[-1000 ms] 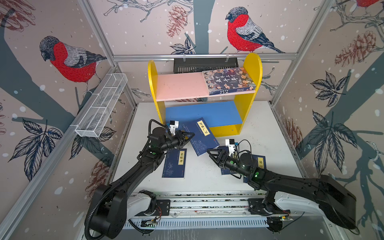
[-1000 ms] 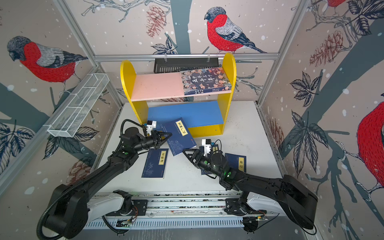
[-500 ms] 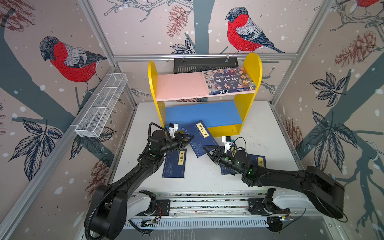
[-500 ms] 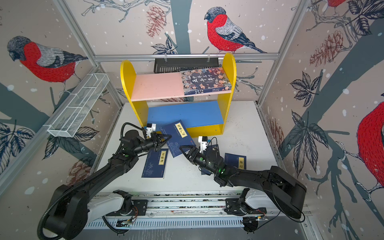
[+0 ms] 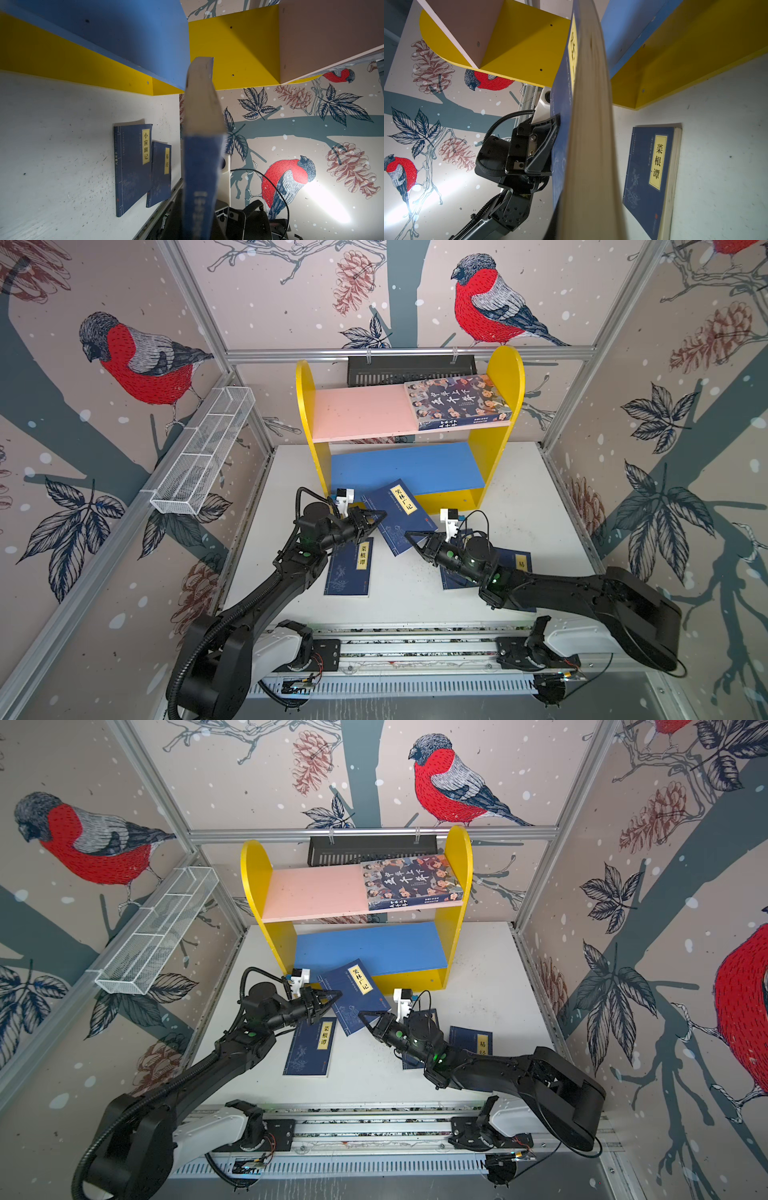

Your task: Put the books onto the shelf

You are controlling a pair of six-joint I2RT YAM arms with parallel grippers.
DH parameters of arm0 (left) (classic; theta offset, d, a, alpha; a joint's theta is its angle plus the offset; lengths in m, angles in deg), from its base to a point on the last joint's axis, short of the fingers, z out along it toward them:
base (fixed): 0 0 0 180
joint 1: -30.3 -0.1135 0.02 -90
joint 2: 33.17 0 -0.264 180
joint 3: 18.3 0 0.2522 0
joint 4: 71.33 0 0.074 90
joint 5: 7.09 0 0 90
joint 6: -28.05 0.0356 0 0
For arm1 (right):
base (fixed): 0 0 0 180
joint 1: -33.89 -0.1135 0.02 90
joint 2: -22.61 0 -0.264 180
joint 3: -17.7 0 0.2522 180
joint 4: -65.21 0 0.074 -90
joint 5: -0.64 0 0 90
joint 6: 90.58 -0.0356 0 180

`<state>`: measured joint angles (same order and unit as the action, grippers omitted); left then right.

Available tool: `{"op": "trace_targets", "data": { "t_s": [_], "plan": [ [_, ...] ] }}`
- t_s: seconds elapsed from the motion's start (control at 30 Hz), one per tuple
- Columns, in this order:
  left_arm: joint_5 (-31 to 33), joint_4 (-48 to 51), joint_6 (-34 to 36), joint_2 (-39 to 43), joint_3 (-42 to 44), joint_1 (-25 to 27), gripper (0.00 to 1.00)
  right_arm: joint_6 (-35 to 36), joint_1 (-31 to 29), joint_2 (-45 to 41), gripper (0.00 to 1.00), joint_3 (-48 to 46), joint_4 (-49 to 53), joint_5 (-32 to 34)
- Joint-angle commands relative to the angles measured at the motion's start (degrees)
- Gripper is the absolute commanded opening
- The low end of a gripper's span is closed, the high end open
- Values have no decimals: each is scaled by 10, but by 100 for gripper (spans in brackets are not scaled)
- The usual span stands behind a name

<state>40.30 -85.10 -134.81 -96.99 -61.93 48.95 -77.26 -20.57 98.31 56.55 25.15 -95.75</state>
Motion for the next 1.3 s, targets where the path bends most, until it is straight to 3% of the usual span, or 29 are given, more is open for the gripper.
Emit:
{"op": "trace_targets", "data": {
  "t_s": [0.0,0.13,0.2,0.27,0.33,0.47,0.67,0.77,0.97,1.27],
  "plan": [
    [0,8,42,9,-3,-1,16,17,7,-5,6,-4,-9,-1],
    [2,15,62,16,0,-4,40,31,23,-21,4,-10,6,-21],
    [-2,37,92,24,-8,-10,61,47,34,-34,3,-8,36,-43],
    [3,106,177,39,-36,-13,81,65,50,-56,3,-5,74,-77],
    [14,180,267,55,-67,-13,82,95,70,-77,3,3,125,-121],
    [3,260,384,71,-103,-16,83,189,118,-129,3,29,281,-191],
    [-22,321,470,77,-131,-17,83,313,195,-203,6,51,433,-326],
    [-23,327,484,76,-131,-17,83,366,210,-222,6,73,502,-378],
    [-69,292,473,66,-111,-16,84,407,214,-242,6,91,541,-443],
    [-182,188,373,61,-58,-17,76,435,214,-245,7,104,568,-465]
  ]
}}
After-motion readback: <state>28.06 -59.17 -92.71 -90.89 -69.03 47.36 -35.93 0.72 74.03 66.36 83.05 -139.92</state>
